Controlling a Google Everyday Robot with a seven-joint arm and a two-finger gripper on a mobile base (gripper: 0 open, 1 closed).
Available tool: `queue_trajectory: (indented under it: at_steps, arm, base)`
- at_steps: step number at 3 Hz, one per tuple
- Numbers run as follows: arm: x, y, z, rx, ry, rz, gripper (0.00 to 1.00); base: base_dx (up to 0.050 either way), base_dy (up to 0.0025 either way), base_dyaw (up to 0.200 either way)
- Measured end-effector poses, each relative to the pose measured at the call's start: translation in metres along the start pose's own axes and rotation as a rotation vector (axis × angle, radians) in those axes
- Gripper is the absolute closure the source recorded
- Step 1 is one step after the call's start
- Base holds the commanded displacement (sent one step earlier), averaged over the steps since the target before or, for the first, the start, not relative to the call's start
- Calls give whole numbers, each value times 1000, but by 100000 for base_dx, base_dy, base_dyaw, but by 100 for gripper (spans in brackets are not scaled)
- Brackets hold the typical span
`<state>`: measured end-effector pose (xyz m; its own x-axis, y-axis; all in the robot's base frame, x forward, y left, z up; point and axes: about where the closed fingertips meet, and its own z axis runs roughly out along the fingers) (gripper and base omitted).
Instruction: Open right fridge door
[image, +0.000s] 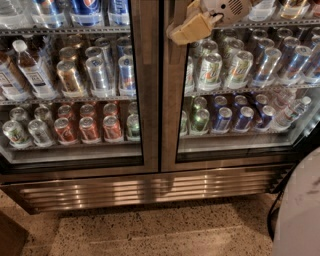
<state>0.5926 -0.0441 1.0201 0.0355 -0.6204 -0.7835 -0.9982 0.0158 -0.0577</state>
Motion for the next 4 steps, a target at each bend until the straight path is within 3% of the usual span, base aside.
queue_trajectory:
  at_steps: [4]
  arm:
    - [-1, -3, -2, 22, 6, -11, 100]
  base:
    - [0, 0, 0]
